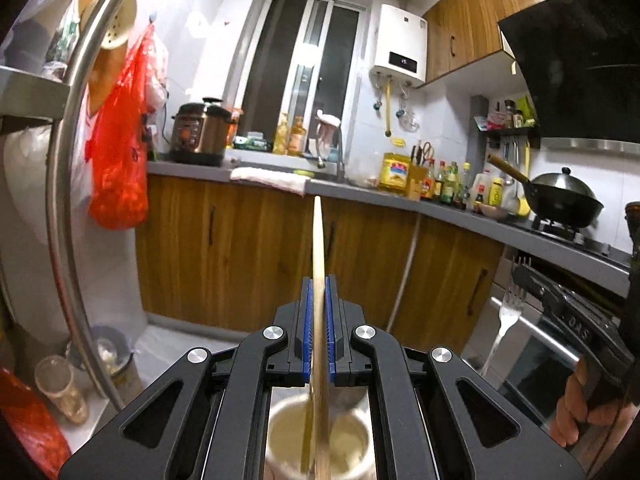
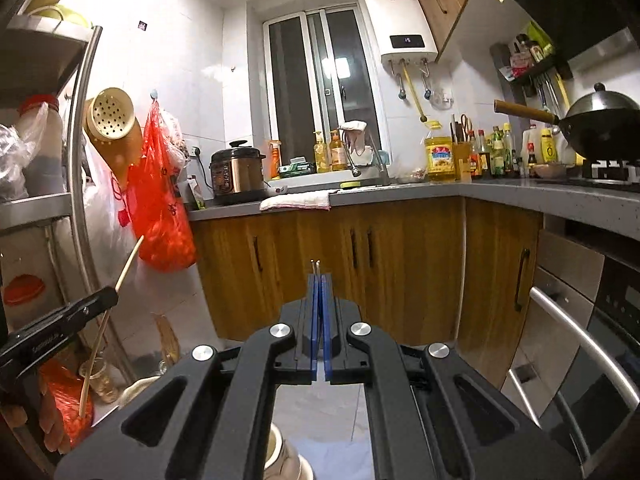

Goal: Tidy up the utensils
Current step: 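Lift the chopstick and silver fork and carry both to the holder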

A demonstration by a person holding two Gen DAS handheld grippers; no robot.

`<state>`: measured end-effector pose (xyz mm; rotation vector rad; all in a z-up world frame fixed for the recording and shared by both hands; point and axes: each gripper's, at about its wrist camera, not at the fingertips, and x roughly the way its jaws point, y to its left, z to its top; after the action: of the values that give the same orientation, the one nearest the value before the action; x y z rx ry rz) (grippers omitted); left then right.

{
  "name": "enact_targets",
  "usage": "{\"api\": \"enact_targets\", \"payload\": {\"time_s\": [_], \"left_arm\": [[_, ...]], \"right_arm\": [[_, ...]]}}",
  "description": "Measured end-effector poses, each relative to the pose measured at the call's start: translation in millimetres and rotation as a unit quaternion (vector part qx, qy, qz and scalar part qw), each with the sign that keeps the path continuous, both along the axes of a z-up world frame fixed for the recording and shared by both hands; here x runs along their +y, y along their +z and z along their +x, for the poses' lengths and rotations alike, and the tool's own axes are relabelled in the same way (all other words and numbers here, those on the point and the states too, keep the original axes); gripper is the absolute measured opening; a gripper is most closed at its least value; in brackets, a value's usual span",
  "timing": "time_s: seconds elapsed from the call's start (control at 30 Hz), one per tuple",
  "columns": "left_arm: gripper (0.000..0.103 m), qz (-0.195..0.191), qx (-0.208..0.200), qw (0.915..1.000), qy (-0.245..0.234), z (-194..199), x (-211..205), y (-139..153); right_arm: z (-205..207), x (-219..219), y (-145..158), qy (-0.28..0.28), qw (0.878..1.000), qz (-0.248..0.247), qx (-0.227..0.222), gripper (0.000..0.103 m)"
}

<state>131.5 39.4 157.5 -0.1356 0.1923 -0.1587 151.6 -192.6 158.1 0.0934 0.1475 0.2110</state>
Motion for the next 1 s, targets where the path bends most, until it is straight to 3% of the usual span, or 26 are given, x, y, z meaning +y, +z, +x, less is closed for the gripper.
{"api": "enact_targets", "payload": {"time_s": [0.4, 0.6, 1.0], "left_arm": [[0.007, 0.009, -0.032, 0.9984, 0.047, 21, -1, -27], [0.007, 0.013, -0.033, 0.9984, 0.045, 19, 2, -33], [0.007, 0.045, 0.039, 0.9981, 0.016, -16, 12, -57]], "right_arm": [[21, 13, -33, 0.005, 1.0, -0.019, 0.008, 0.002], [20, 21, -42, 0.009, 0.999, -0.04, 0.004, 0.002], [10, 29, -59, 0.04, 0.997, -0.061, 0.013, 0.002]]}}
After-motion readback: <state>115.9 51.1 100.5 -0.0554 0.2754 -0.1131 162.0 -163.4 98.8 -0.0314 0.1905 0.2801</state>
